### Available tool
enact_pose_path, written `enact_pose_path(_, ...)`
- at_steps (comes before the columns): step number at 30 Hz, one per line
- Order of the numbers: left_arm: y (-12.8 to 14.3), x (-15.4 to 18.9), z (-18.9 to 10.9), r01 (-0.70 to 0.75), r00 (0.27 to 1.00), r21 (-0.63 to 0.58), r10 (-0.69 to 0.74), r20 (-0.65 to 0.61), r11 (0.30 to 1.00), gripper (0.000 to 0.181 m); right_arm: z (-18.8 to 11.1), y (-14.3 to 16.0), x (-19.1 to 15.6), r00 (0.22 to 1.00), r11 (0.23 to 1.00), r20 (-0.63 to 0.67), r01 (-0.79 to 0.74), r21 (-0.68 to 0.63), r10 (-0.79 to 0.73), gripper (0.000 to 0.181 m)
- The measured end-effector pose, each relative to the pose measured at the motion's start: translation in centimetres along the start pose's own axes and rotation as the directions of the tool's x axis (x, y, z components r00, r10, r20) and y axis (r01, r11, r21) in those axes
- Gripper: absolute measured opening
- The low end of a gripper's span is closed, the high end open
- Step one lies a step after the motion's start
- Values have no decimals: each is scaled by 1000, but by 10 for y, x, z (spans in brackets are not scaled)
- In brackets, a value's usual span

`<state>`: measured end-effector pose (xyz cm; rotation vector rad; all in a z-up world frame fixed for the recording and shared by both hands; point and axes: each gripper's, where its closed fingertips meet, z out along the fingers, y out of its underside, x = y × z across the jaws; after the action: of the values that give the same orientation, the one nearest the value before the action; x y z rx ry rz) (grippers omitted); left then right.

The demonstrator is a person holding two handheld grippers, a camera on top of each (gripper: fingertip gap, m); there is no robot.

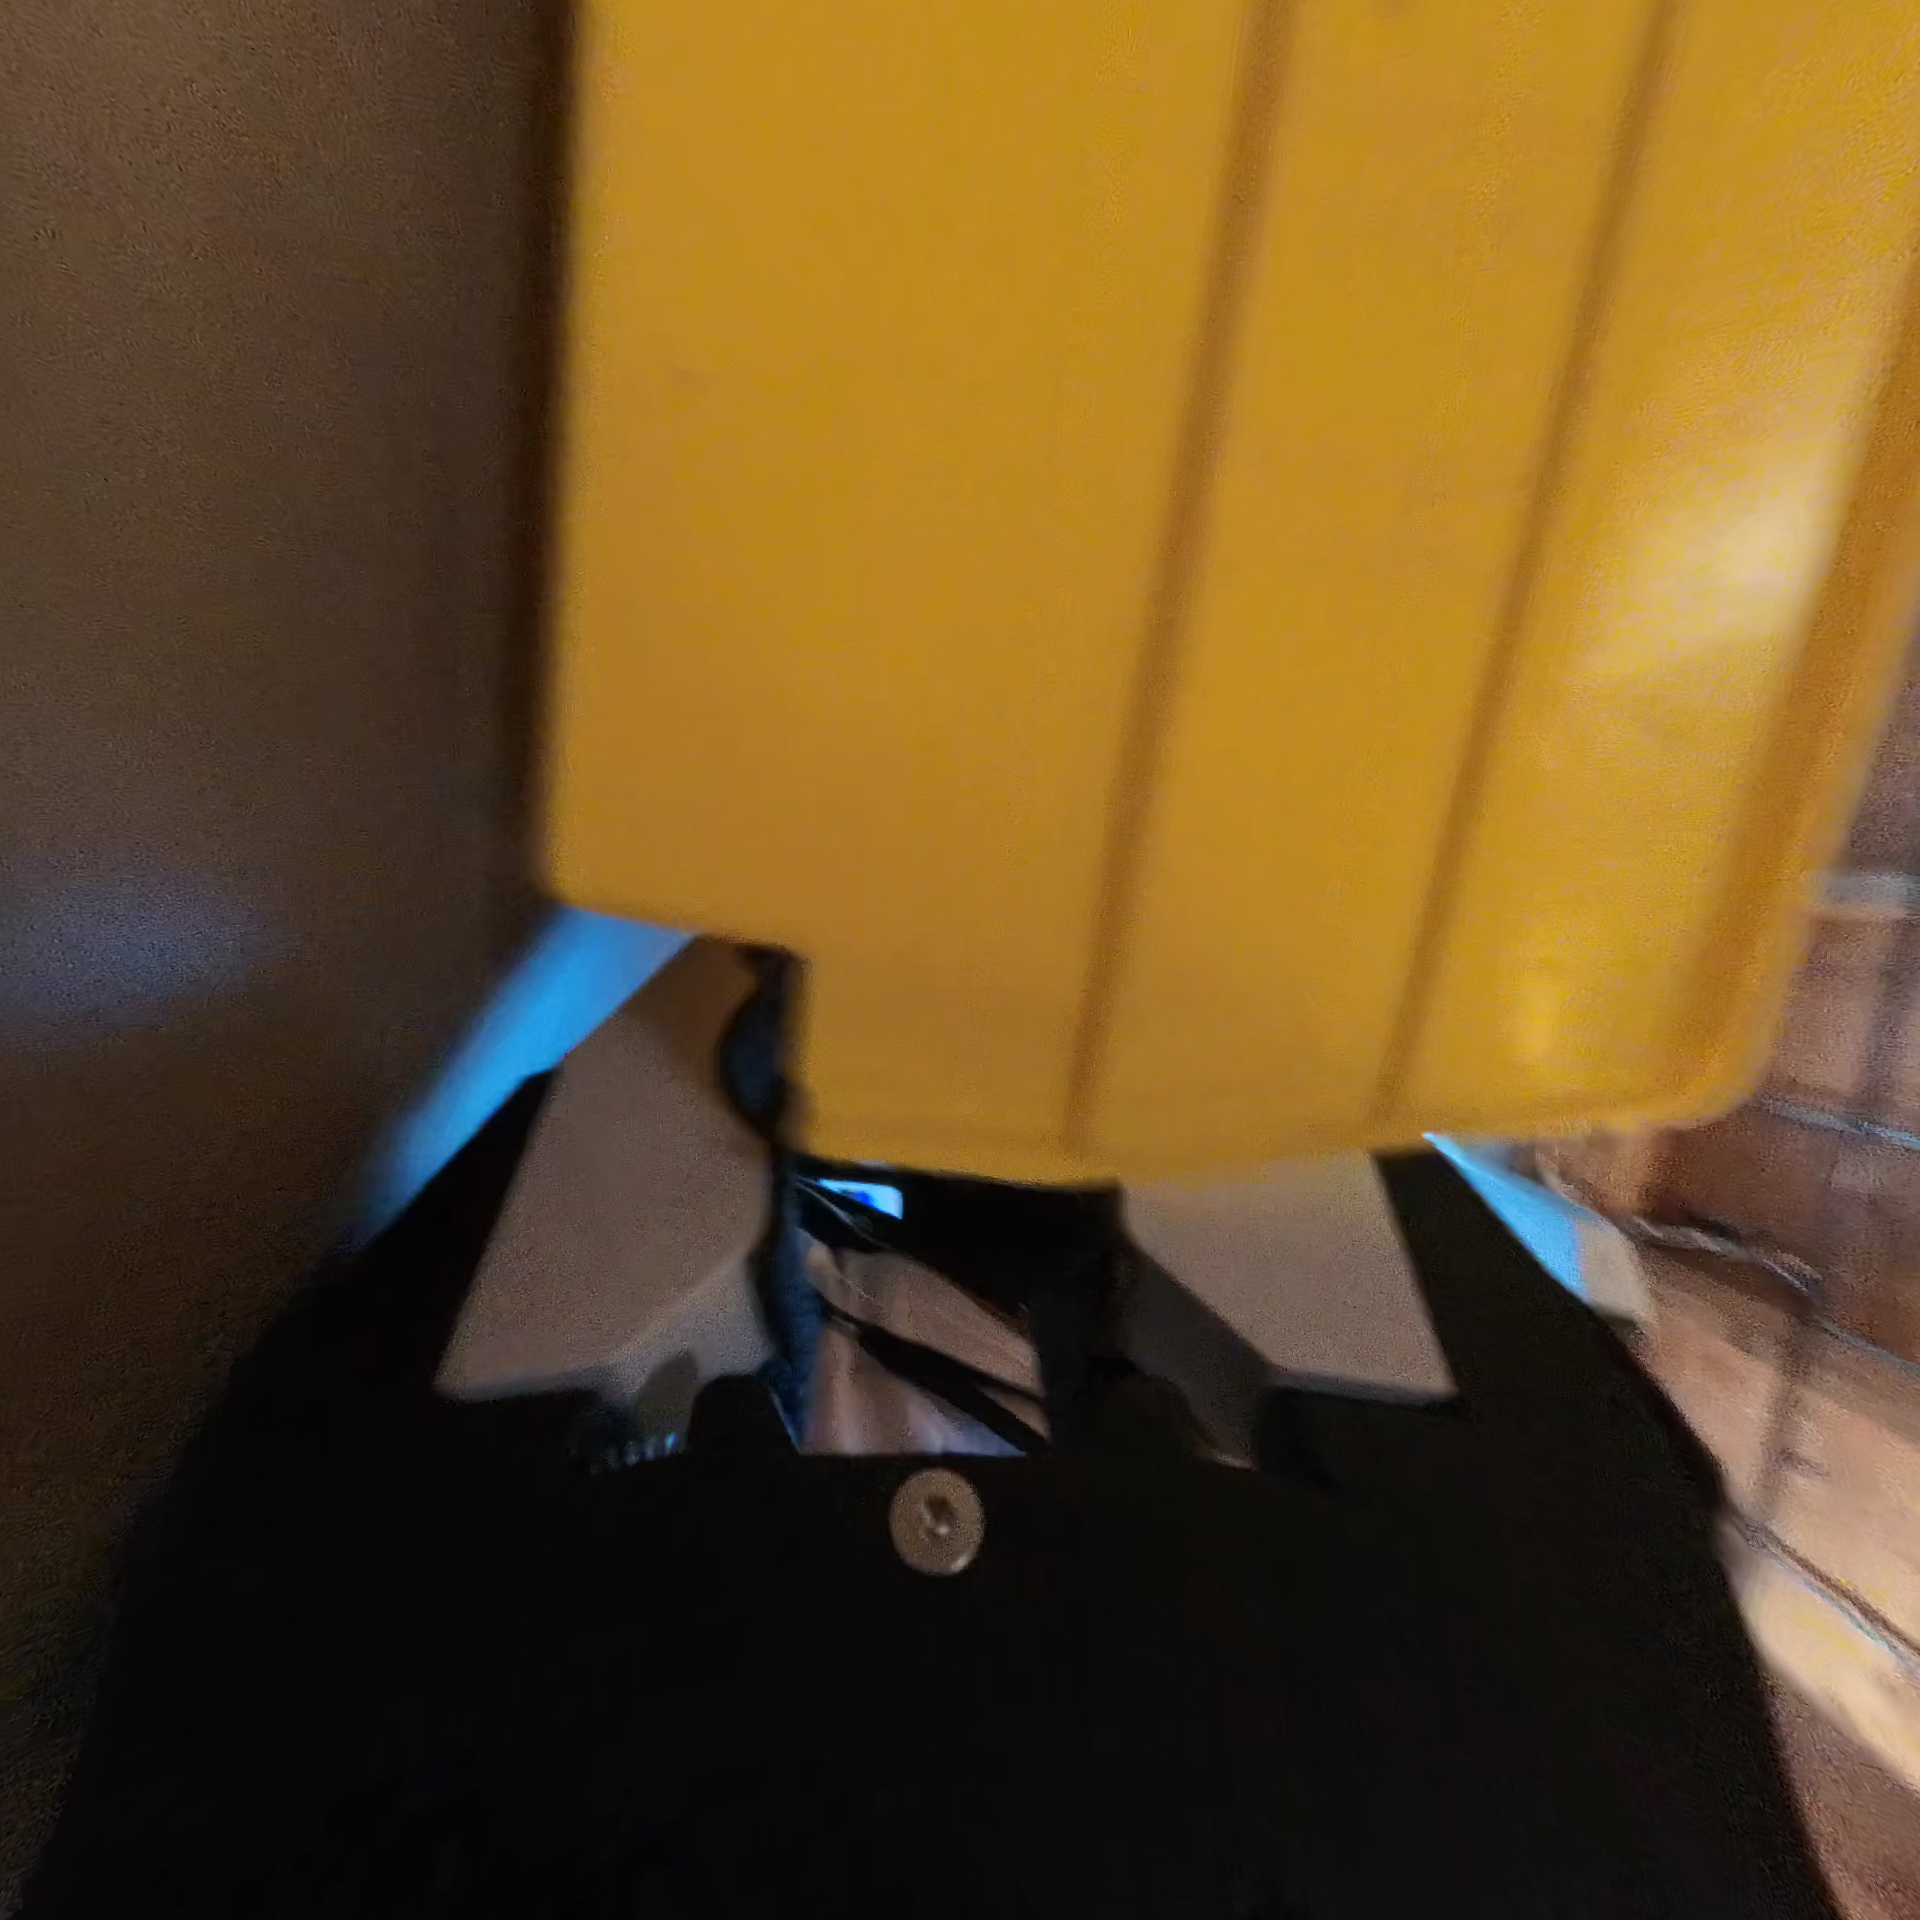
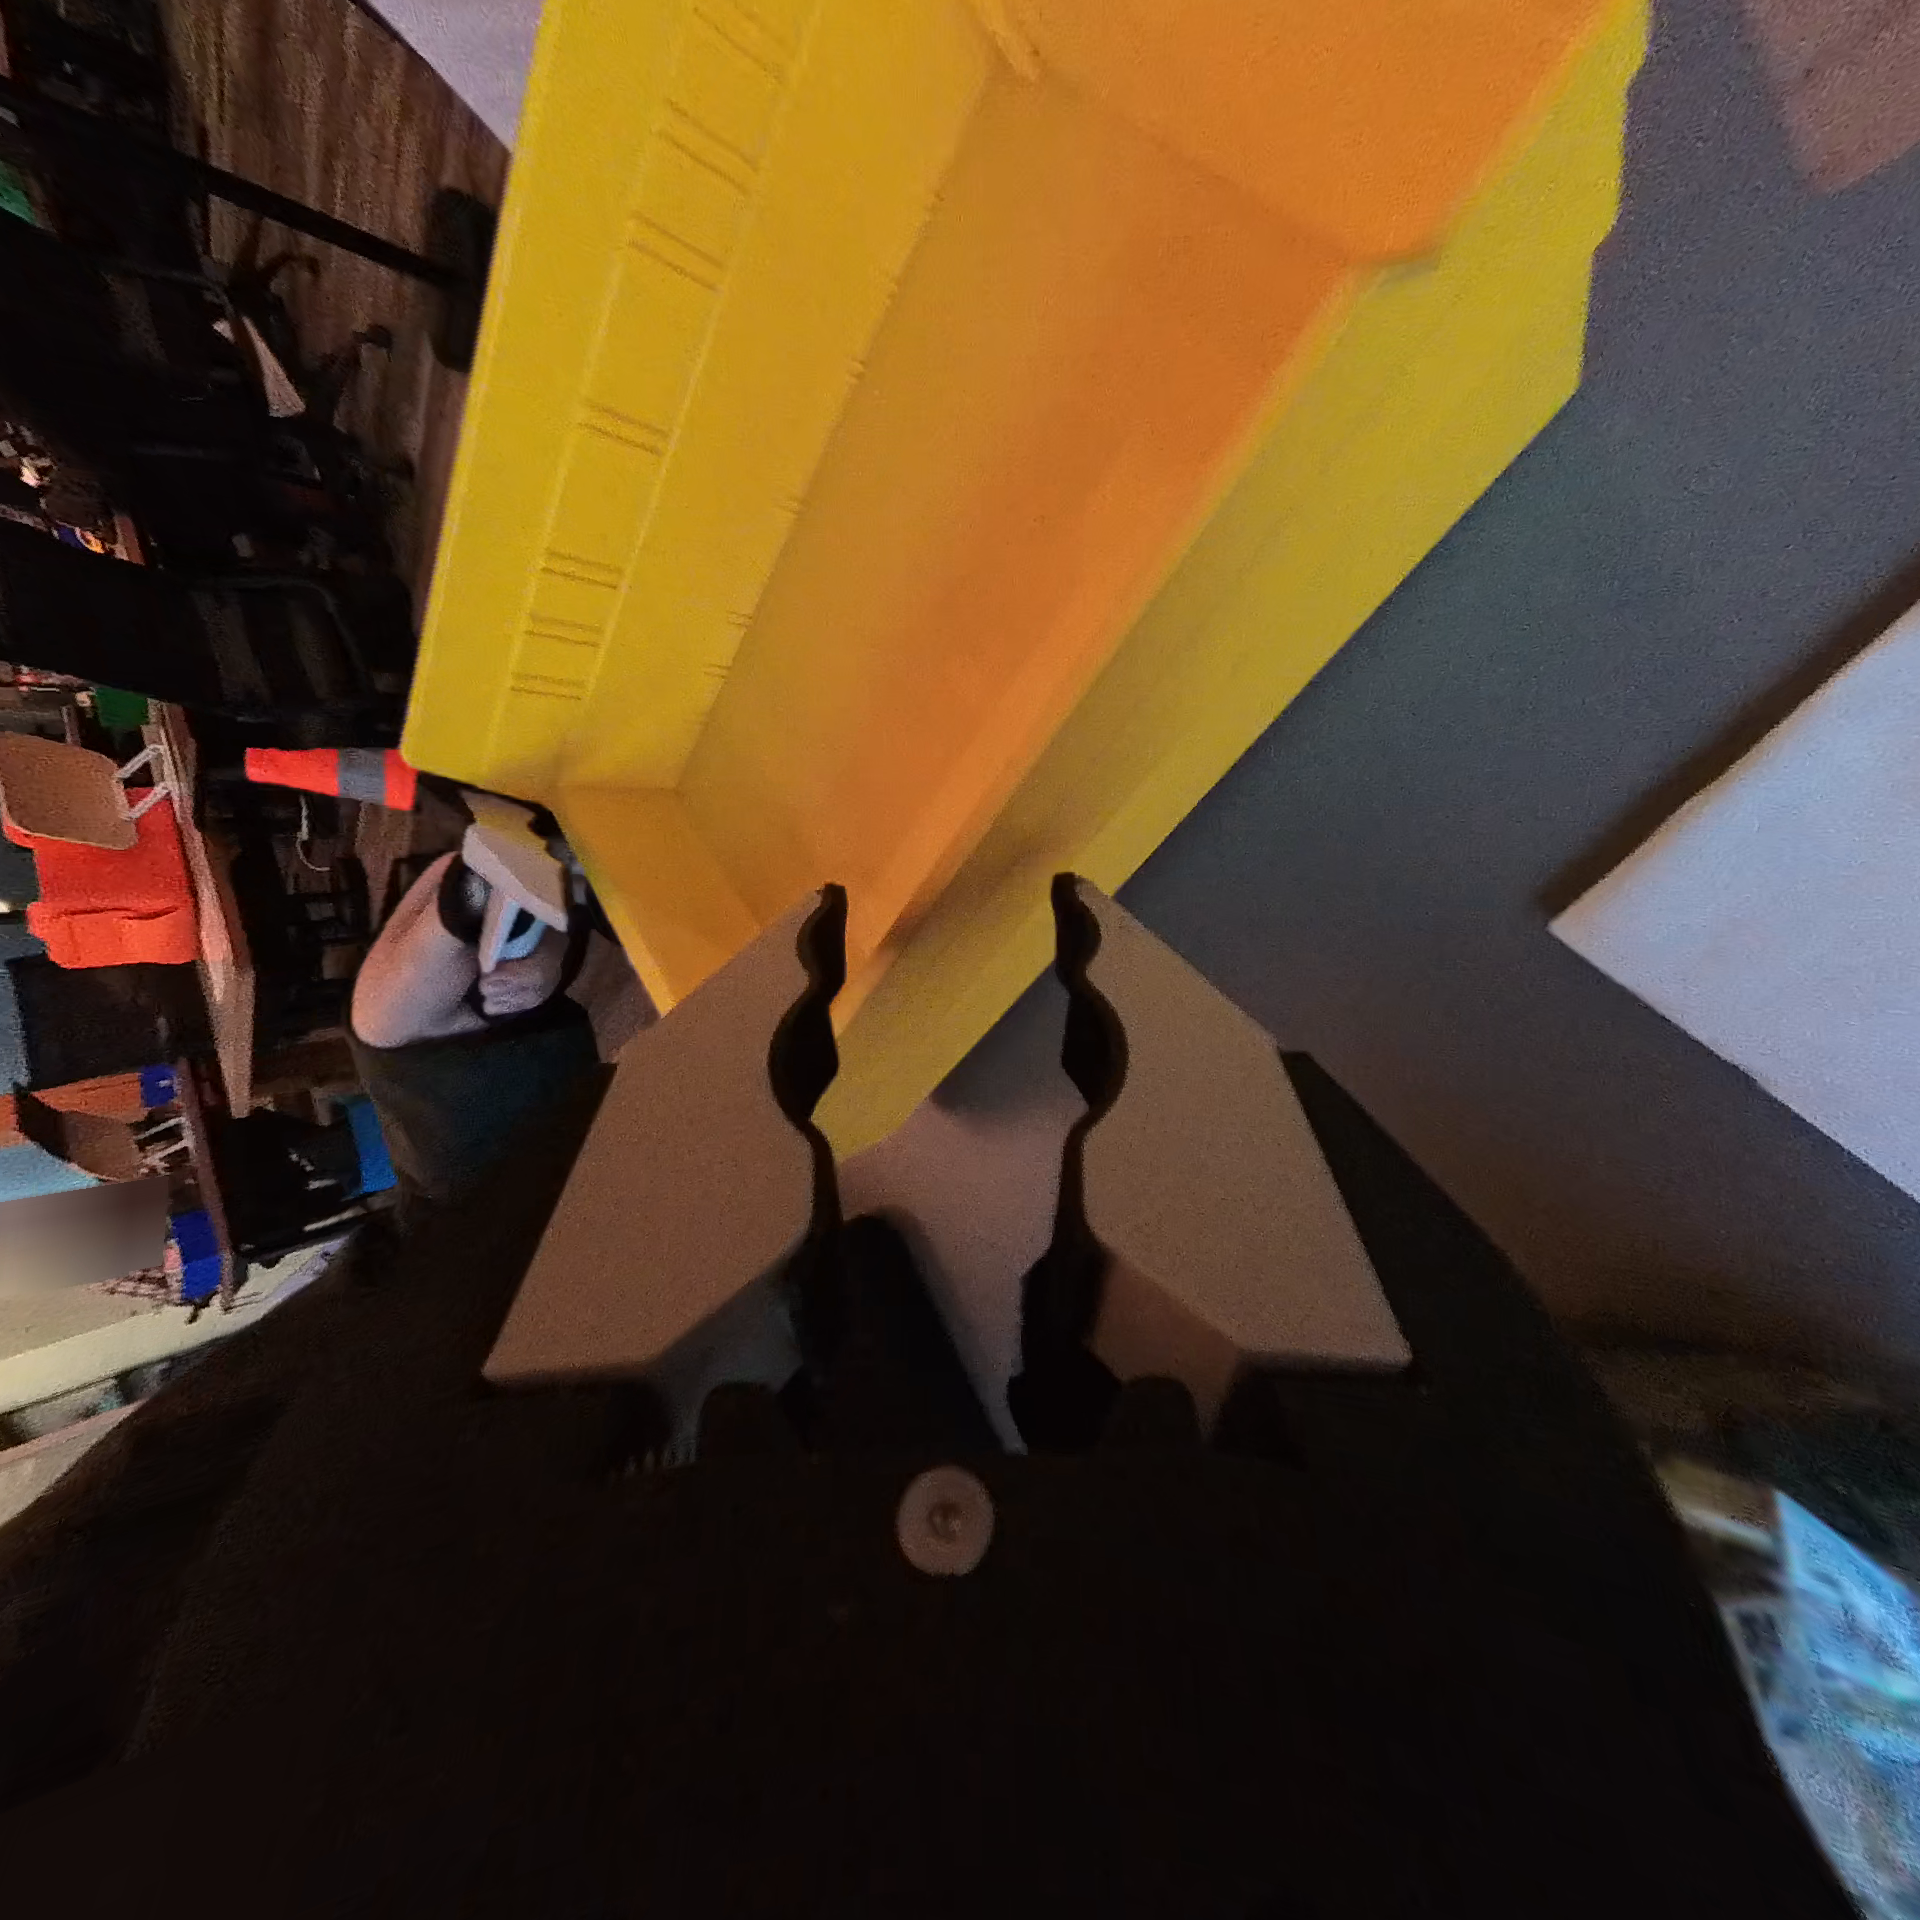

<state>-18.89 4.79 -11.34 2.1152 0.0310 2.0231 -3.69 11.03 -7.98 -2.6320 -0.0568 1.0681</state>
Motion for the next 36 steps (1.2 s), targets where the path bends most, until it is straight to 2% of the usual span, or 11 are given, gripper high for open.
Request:
enact_pose_path(1, 6, 6, 0, 5, 999, -19, -6, -52, 1000, 70, -12, 3, -1, 999, 999, -7, 40, 26, -39, 41)
enact_pose_path(2, 10, 8, -1, 1, 997, -25, -3, -75, 1000, 83, -25, 8, -1, 997, 995, -22, 80, 53, -79, 41)
enact_pose_path(6, 16, 2, -16, -19, 999, 19, 20, -51, 1000, 69, -107, 31, 3, 952, 913, -183, 292, 285, -247, 31)
enact_pose_path(9, 21, 9, -37, -81, 997, 65, 82, -13, 995, 58, -192, 57, -9, 870, 663, -338, 493, 563, -359, 30)
enact_pose_path(12, 17, 17, -66, -218, 972, 161, 199, 126, 962, 56, -225, 107, -13, 772, 419, -472, 630, 654, -425, 64)
enact_pose_path(17, 9, 95, -85, -640, 768, 334, 575, 281, 692, 45, -175, 151, 5, 691, 473, -622, 715, 514, -368, 60)
enact_pose_path(22, 45, 166, -27, -876, 447, 316, 860, 246, 364, 46, -101, 147, 30, 426, 580, -792, 807, 114, -436, 61)
enact_pose_path(25, 65, 166, 22, -893, 414, 242, 903, 113, 379, 48, -85, 145, 56, 377, 673, -831, 739, 4, -409, 47)
enact_pose_path(27, 76, 159, 49, -893, 421, 192, 907, 31, 408, 48, -80, 145, 52, 384, 656, -815, 755, 7, -434, 0)
enact_pose_path(31, 94, 147, 82, -918, 377, 116, 926, -38, 378, 47, -101, 151, 51, 344, 639, -818, 769, -37, -461, 0)
enact_pose_path(36, 113, 141, 106, -963, 256, 68, 963, -78, 262, 45, -150, 170, 59, 430, 685, -782, 729, 6, -451, 0)
